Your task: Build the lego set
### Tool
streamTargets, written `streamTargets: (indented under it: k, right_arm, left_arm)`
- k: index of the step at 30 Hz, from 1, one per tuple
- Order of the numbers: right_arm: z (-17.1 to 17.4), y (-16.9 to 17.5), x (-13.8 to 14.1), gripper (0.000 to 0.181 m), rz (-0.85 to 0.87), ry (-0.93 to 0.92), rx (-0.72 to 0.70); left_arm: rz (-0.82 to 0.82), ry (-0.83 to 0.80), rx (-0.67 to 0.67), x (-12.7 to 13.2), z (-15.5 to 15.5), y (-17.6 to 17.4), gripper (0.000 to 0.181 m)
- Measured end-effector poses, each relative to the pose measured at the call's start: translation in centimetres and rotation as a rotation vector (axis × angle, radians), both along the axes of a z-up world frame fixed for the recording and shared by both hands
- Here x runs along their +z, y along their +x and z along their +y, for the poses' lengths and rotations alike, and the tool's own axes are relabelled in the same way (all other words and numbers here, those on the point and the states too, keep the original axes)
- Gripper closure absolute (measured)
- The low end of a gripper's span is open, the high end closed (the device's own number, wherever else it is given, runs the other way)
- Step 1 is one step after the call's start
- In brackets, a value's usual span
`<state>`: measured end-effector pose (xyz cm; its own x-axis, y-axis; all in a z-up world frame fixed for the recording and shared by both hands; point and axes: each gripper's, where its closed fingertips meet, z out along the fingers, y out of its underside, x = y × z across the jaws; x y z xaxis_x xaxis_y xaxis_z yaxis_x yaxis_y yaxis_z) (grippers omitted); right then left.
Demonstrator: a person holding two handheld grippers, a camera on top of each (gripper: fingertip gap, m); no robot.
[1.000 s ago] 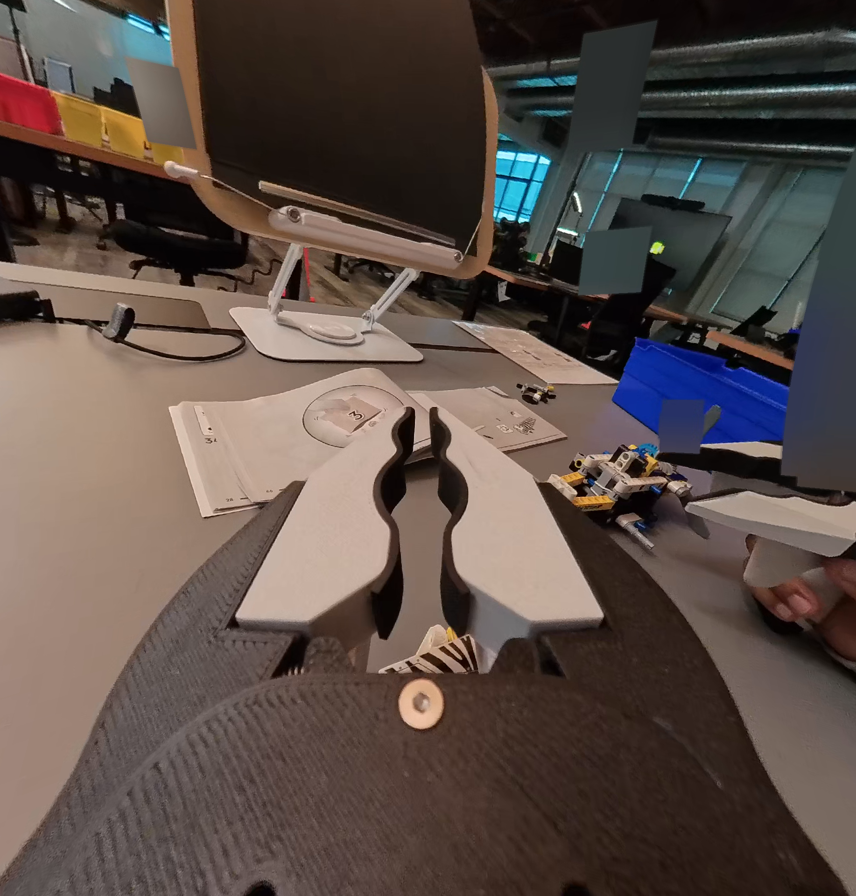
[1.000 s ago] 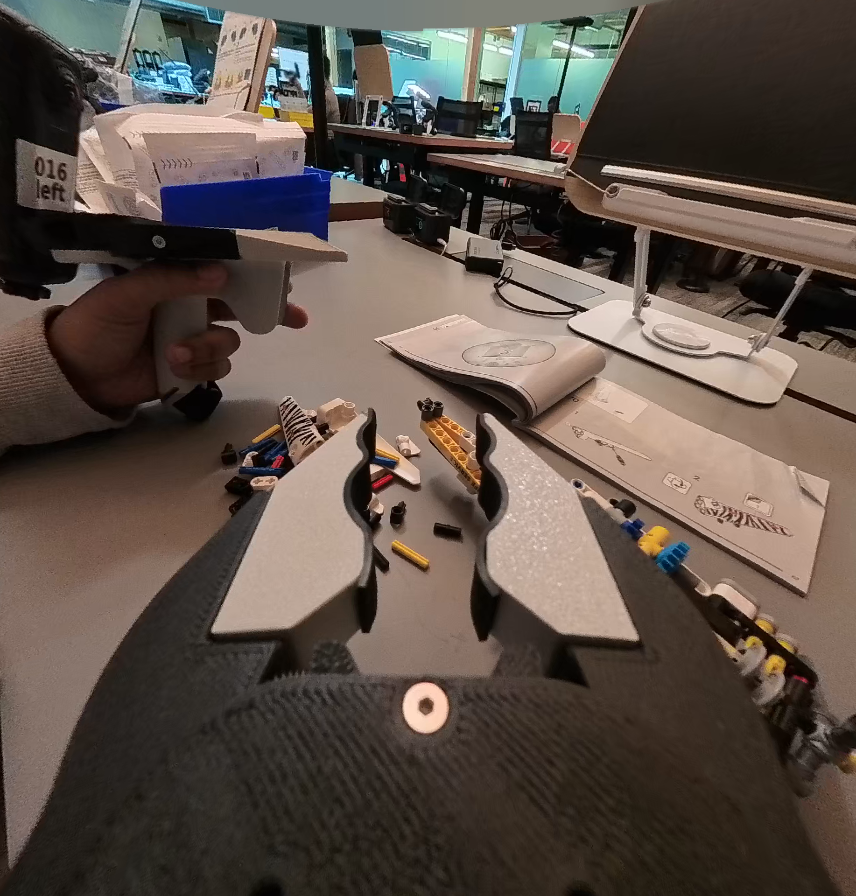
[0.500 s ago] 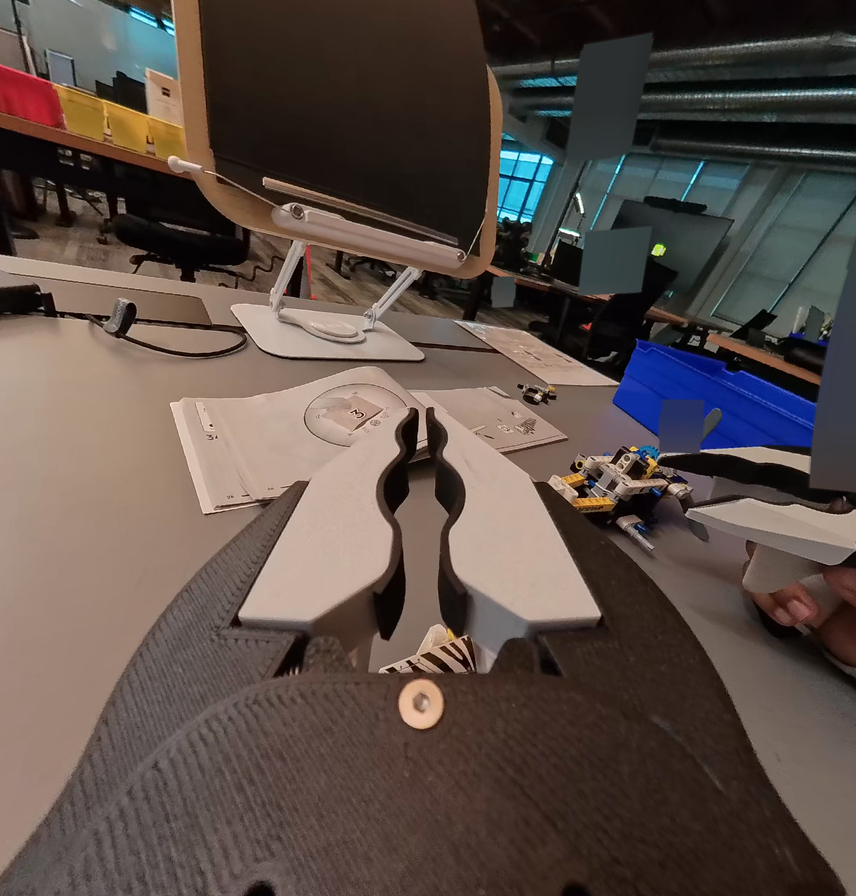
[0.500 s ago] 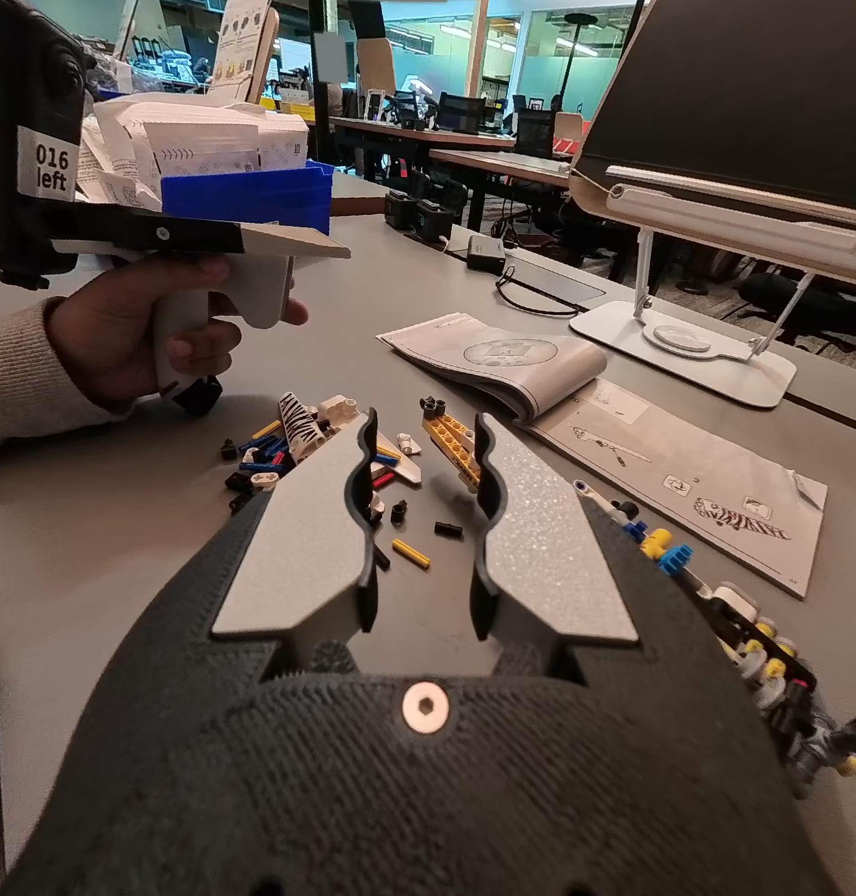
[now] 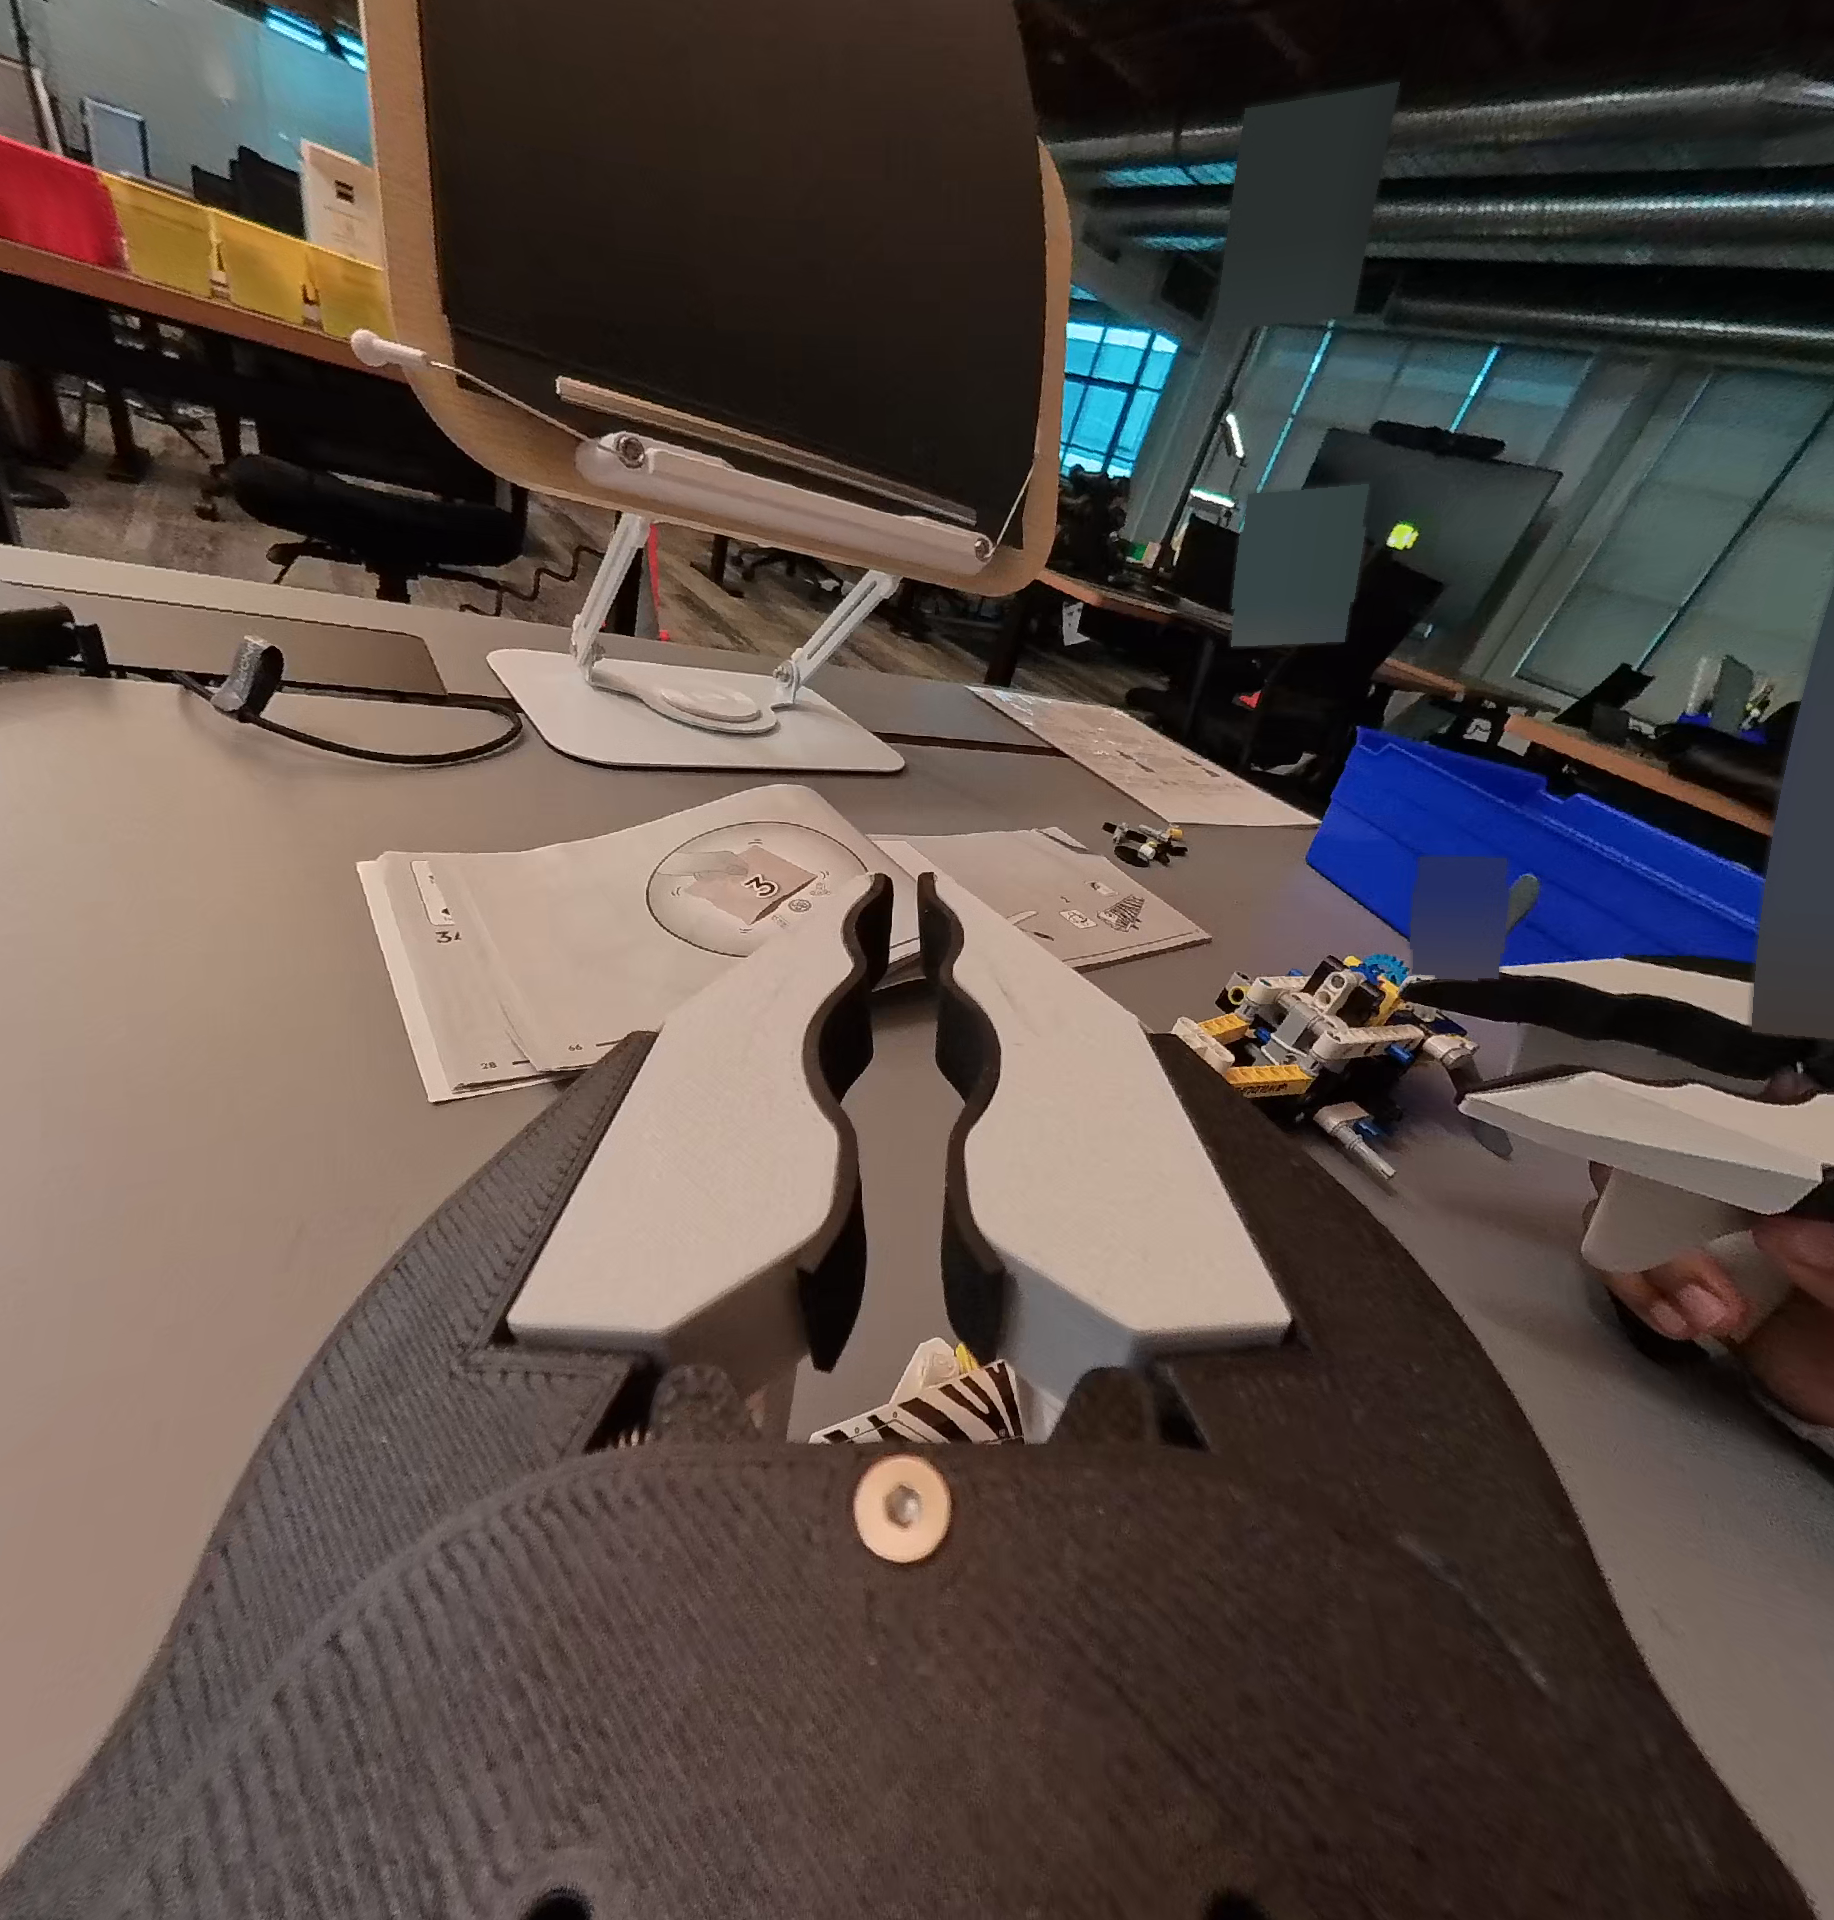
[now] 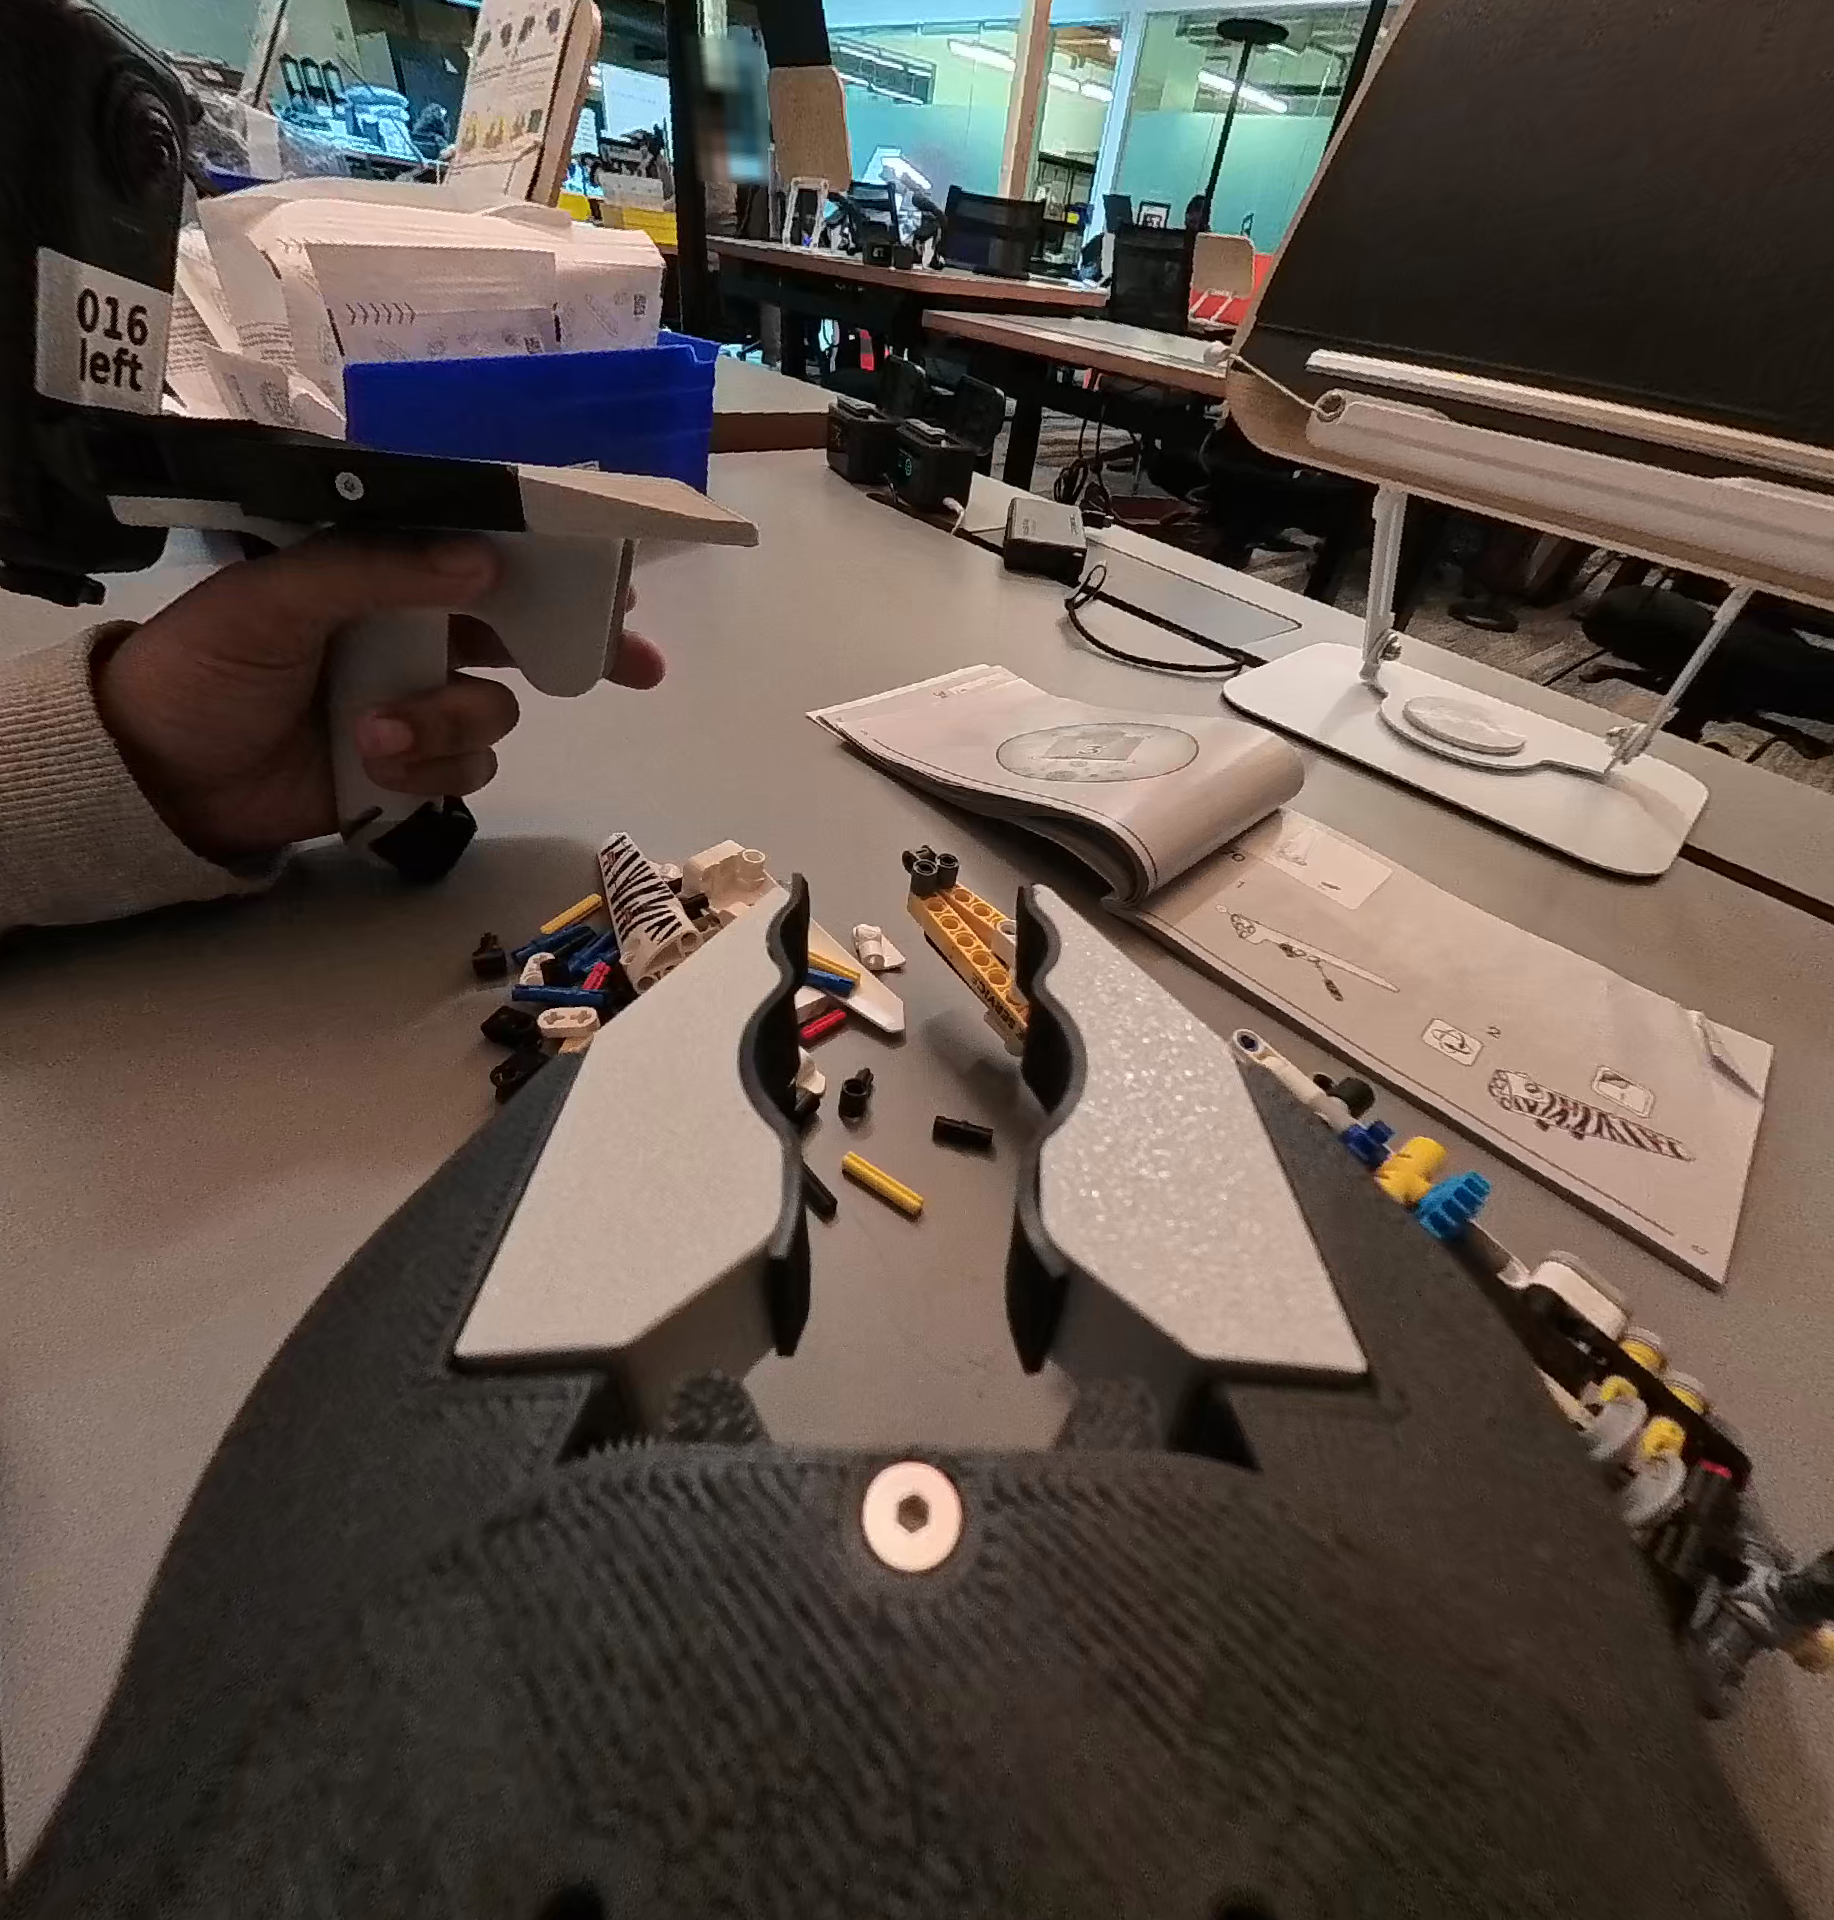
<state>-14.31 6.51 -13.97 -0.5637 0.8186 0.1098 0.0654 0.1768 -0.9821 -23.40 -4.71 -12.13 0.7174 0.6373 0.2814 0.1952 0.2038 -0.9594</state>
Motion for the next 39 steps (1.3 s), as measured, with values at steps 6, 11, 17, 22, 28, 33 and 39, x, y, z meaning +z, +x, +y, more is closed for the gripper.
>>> streamTargets:
  k: [6, 11, 17, 22, 28, 33, 39]
  right_arm:
    - [0.0, -0.01, -0.01, 0.143, 0.001, 0.003, 0.001]
    - [-0.03, -0.01, -0.02, 0.143, 0.004, 0.008, 0.002]
    - [-0.08, -0.01, -0.08, 0.143, 0.006, 0.017, 0.003]
    - [-0.1, -0.01, -0.11, 0.144, 0.008, 0.022, 0.004]
    - [-0.04, 0.0, -0.03, 0.144, 0.014, 0.02, 0.002]
    - [0.03, 0.02, 0.05, 0.144, 0.016, 0.014, 0.002]
    - [-0.03, 0.03, 0.03, 0.144, 0.018, 0.02, 0.002]
  left_arm:
    - [-0.004, 0.003, -0.002, 0.0, 0.0, -0.01, 0.178]
    - [-0.004, 0.004, -0.002, 0.01, -0.01, 0.0, 0.178]
    - [-0.01, 0.01, -0.003, 0.01, -0.06, -0.04, 0.177]
    - [-0.012, 0.013, -0.004, 0.02, -0.04, 0.0, 0.177]
    - [-0.013, 0.015, -0.004, 0.04, -0.02, 0.05, 0.175]
    - [-0.014, 0.016, -0.004, 0.06, -0.03, 0.05, 0.175]
    - [-0.007, 0.015, -0.008, 0.14, 0.01, 0.15, 0.173]
